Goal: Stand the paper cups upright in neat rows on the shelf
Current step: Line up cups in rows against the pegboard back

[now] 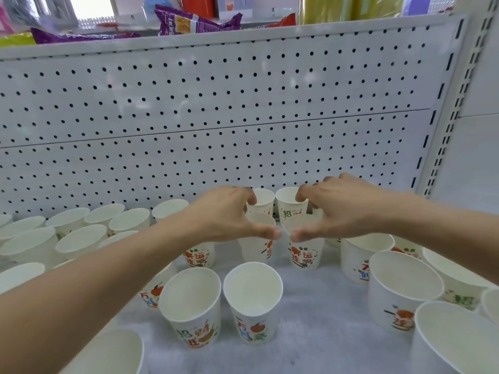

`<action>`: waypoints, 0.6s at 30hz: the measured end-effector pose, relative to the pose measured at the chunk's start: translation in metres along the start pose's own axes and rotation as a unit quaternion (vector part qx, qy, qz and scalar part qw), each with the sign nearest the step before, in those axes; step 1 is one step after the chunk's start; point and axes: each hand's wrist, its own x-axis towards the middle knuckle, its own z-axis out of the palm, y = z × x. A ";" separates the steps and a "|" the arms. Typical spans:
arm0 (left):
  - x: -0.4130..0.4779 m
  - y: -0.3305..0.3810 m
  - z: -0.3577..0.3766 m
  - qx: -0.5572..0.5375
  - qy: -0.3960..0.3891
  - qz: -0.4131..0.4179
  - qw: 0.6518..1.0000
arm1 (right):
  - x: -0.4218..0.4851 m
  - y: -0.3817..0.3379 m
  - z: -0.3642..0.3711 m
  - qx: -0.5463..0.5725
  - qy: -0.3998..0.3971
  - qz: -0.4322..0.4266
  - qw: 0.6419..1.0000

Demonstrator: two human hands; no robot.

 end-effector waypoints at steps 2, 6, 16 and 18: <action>0.003 0.007 0.005 0.030 0.022 -0.015 0.999 | 0.003 -0.004 0.003 -0.013 0.011 -0.006 1.000; 0.008 0.005 0.003 -0.052 -0.013 -0.005 0.999 | 0.005 -0.006 0.003 0.019 0.009 -0.004 1.000; 0.005 -0.003 0.007 -0.089 0.005 -0.041 0.995 | 0.002 0.008 0.005 0.071 -0.015 0.023 0.997; 0.008 -0.002 0.008 -0.093 0.006 -0.042 0.995 | 0.004 0.007 0.005 0.069 -0.005 0.025 0.997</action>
